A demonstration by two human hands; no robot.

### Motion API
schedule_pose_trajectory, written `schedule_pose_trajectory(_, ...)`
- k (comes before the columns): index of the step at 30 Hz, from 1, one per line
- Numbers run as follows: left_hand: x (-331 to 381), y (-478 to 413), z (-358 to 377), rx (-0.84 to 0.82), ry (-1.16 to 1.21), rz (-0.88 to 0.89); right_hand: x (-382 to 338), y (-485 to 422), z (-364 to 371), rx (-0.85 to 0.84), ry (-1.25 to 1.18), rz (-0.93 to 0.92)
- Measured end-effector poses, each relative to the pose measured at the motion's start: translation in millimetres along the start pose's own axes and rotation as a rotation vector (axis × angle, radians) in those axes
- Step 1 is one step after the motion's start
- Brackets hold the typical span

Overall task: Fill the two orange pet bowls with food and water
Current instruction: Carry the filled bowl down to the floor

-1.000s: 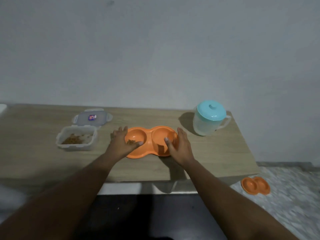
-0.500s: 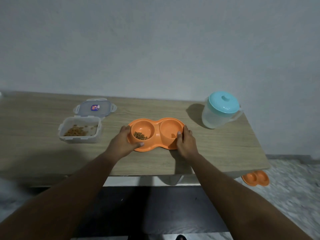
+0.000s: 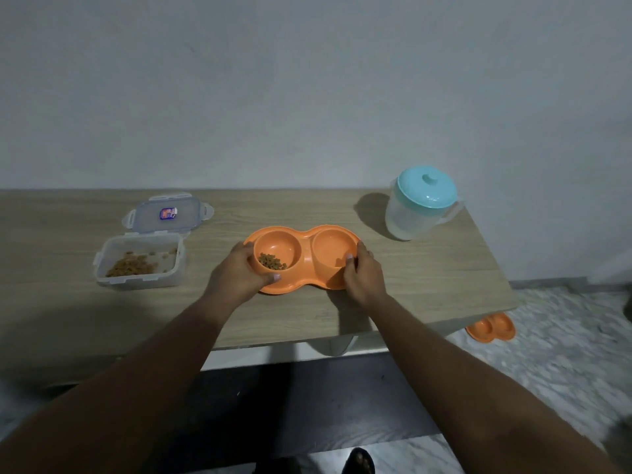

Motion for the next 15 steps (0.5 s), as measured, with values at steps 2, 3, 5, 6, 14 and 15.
schedule_pose_trajectory(2, 8.7, 1.4, 4.8, -0.017, -0.005, 0.014, 5.5, 6.4, -10.3, 0.014, -0.002, 0.012)
schedule_pose_trajectory(3, 13.0, 2.8, 7.7, -0.026, -0.007, 0.016, 7.8, 9.6, -16.3, 0.026, -0.003, 0.008)
schedule_pose_trajectory(5, 23.6, 6.5, 17.0, -0.040, 0.005, 0.023, 16.2, 15.7, -30.6, 0.049, -0.008, 0.006)
schedule_pose_trajectory(6, 29.5, 9.1, 22.7, -0.044, 0.014, 0.029, 21.4, 18.7, -37.6, 0.057, -0.009, 0.007)
schedule_pose_trajectory(14, 105.1, 36.3, 106.8, -0.078, 0.051, 0.050, 91.5, 49.4, -139.4, 0.150, 0.028, 0.040)
schedule_pose_trajectory(15, 120.5, 42.8, 120.8, -0.078, 0.060, 0.054, 105.8, 53.9, -156.0, 0.160, 0.033, 0.040)
Point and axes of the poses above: each hand's wrist, its own y-axis away from the middle knuckle, its own z-axis out of the palm, x = y × z, the point moved 9 cm from there along -y, towards the middle knuckle
